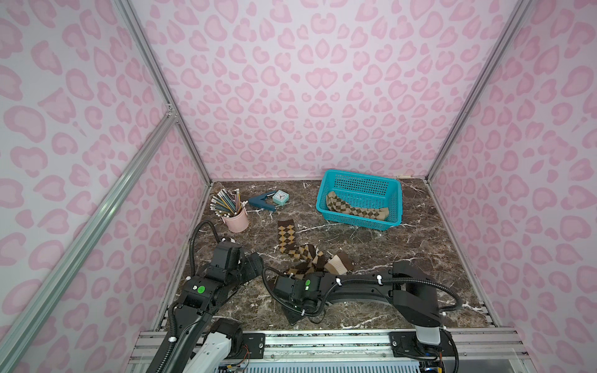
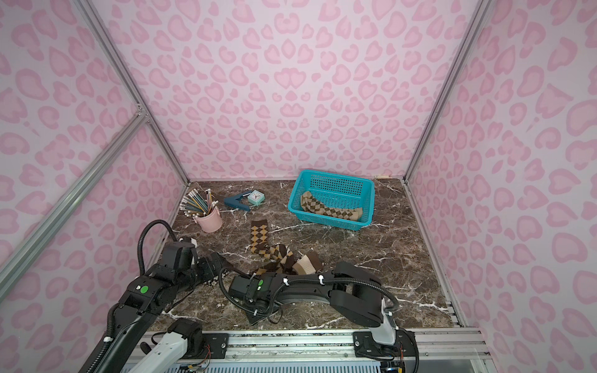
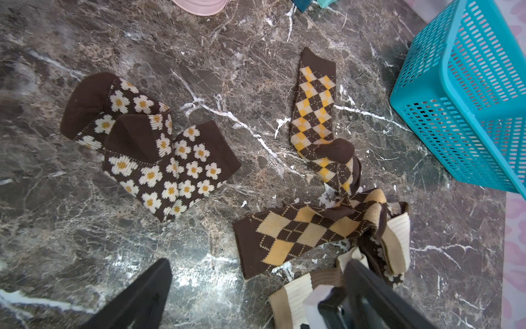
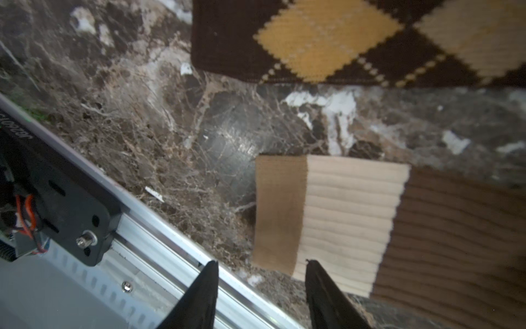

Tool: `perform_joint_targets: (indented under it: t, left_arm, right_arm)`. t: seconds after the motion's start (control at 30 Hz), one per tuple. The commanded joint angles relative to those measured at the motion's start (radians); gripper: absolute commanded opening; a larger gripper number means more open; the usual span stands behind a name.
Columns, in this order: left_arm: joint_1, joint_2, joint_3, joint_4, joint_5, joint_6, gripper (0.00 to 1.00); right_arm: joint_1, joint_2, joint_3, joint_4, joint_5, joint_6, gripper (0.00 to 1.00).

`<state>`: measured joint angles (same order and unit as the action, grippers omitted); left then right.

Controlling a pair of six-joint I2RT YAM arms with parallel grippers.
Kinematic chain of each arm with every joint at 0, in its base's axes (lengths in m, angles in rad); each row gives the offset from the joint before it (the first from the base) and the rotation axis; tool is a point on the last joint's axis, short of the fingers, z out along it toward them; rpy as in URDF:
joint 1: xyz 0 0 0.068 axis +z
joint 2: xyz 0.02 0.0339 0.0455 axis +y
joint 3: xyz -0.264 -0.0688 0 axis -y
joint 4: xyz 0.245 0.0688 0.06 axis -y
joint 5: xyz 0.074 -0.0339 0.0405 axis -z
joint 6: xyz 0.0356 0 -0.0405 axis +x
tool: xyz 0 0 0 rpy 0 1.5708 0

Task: Place the socks together as a pair
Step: Pick up the sock at the center of the board.

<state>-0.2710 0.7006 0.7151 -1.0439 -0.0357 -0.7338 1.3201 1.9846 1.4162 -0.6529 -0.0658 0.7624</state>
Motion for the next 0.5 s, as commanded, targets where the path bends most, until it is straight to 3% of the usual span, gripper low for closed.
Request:
perform_joint_targets:
  t: [0.0,0.2,0.3,0.4,0.47]
  left_arm:
    - [0.002,-0.018,0.006,-0.019,-0.014,0.016,0.98]
    - [0.002,-0.042,0.000,-0.033,-0.021,0.025,0.98]
    - [0.002,-0.053,-0.003,-0.040,-0.025,0.027,0.98]
    - [0.001,-0.061,0.010,-0.051,-0.027,0.032,0.98]
    - [0.002,-0.064,0.033,-0.057,-0.026,0.044,0.98]
  right_arm:
    - [0.011,0.051,0.046,-0.077,0.081,0.012,0.49]
    - [0.019,0.124,0.093,-0.136,0.170,0.007,0.33]
    - [0.010,0.115,0.079,-0.153,0.207,0.033,0.16]
    - [0.004,0.018,0.069,-0.130,0.230,0.037,0.02]
    - [-0.012,-0.088,0.046,-0.067,0.175,0.014,0.00]
